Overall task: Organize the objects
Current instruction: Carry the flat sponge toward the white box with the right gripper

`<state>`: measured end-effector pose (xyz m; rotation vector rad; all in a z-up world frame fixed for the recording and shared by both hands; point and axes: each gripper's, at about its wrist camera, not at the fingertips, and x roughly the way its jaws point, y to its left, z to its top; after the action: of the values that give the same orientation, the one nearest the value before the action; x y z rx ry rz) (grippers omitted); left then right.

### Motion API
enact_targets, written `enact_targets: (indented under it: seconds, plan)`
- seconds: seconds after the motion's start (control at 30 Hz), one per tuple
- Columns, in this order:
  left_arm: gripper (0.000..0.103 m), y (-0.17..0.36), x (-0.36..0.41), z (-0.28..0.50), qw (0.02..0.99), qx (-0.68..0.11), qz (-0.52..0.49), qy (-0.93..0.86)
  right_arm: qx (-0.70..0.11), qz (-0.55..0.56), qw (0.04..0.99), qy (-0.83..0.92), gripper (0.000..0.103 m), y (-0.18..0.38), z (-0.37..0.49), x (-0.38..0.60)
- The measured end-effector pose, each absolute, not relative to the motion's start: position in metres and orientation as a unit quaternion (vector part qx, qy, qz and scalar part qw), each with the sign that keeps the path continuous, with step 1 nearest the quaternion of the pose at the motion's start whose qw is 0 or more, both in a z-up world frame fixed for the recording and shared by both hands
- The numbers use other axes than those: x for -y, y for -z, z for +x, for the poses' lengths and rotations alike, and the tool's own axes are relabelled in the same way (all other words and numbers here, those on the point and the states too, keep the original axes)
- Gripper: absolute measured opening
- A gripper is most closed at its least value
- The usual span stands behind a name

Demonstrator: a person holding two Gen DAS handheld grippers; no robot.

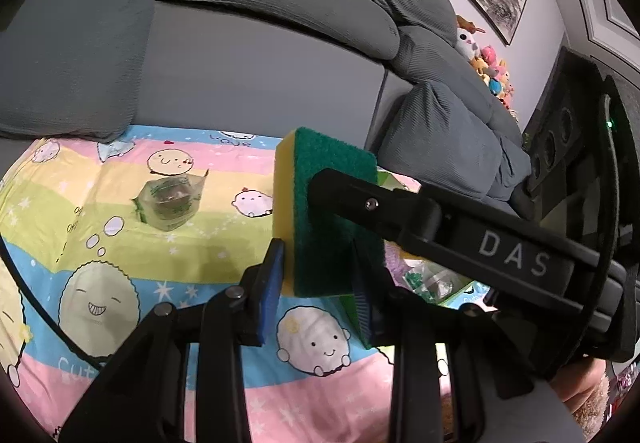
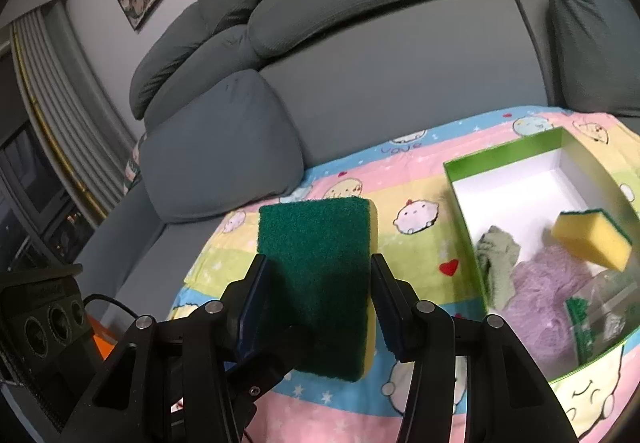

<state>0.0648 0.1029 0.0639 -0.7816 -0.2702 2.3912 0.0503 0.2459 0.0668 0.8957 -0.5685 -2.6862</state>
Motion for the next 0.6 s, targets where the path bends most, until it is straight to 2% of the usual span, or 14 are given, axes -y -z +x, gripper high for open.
enact_targets:
  seconds: [0.6]
  plan:
    - [0.031,-0.07,-0.143,0.064,0.328,0.077,-0.296,-0.894,0.224,0.292,0.098,0.925,0.053,-0.07,0.059,-0.287]
